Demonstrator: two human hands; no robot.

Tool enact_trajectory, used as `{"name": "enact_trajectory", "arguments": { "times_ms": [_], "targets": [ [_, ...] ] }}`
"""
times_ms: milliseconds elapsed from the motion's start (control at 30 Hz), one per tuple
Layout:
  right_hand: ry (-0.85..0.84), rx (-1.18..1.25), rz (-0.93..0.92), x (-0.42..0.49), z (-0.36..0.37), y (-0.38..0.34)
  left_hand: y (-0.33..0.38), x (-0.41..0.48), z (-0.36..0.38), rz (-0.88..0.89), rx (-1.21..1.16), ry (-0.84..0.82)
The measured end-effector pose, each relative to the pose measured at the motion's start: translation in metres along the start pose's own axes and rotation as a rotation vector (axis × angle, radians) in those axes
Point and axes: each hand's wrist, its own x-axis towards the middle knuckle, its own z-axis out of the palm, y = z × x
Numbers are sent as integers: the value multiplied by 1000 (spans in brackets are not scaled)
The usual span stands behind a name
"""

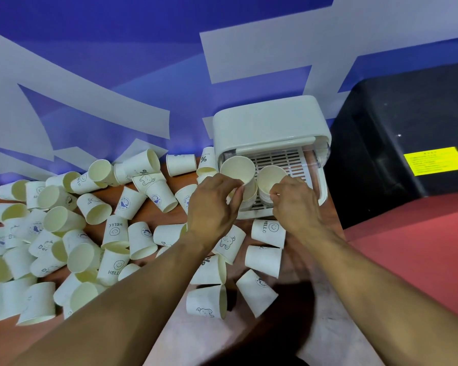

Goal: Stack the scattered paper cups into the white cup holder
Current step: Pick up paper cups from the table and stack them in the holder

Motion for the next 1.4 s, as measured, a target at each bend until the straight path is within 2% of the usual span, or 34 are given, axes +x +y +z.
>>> {"name": "enact_trajectory", "arguments": {
  "times_ms": [267, 567, 967, 1100, 1300, 1400],
  "targets": [
    [-31, 7, 24, 0, -1, 0, -6, 0, 17, -16, 57, -169],
    [-44, -43, 8, 2, -2, -2, -9, -1, 26, 9, 31, -163],
    [-12, -80, -15, 1, -1, -4, -18, -7, 38, -190, -5, -281],
    [-19, -134, -70, 2, -7, -8, -15, -2, 38, -160, 53, -347],
    [-82, -67, 51, 2, -6, -10, -15, 0, 36, -248, 39, -393],
    [-96, -42, 83, 0, -9, -16, -14, -5, 33, -269, -9, -325]
  ]
}}
